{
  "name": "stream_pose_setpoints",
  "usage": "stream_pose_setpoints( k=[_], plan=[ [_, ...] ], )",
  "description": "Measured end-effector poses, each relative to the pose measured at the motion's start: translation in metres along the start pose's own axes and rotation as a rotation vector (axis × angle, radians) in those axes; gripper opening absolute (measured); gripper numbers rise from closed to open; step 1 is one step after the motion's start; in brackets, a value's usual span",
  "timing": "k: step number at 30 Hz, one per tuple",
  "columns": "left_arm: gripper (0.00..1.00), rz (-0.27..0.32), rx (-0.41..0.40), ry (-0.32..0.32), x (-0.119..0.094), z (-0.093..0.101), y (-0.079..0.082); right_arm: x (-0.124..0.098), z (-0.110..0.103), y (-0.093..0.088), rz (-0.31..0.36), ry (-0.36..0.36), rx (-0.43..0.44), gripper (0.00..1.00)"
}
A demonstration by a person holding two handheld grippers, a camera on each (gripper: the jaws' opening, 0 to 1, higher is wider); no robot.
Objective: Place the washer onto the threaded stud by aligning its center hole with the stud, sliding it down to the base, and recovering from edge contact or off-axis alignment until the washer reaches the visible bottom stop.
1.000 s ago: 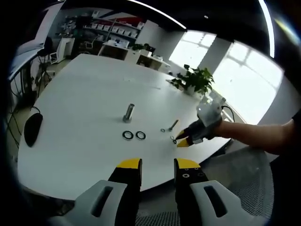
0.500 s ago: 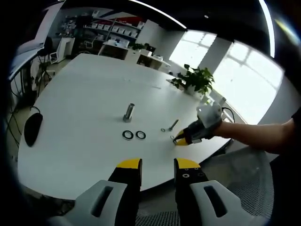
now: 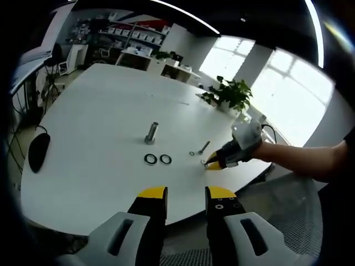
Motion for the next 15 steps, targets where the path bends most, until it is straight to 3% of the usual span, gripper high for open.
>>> stream_pose_setpoints(
  k=[15],
  plan=[
    [0.25,-0.001,-0.001,0.002,0.000,0.000,0.000,-0.026,0.009,0.015,0.094,-0.085,-0.007,0.13]
  ],
)
Point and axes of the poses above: the point that each gripper's makers call its tool centre point, and the gripper's own axes: x roughly forward along the fingers, z roughly to its right, y roughly out of its top, the point moved 8 cm from there along -x, roughly backward along the fingers, and after that the axes turned 15 degrees about y, right-handed, at the moved point
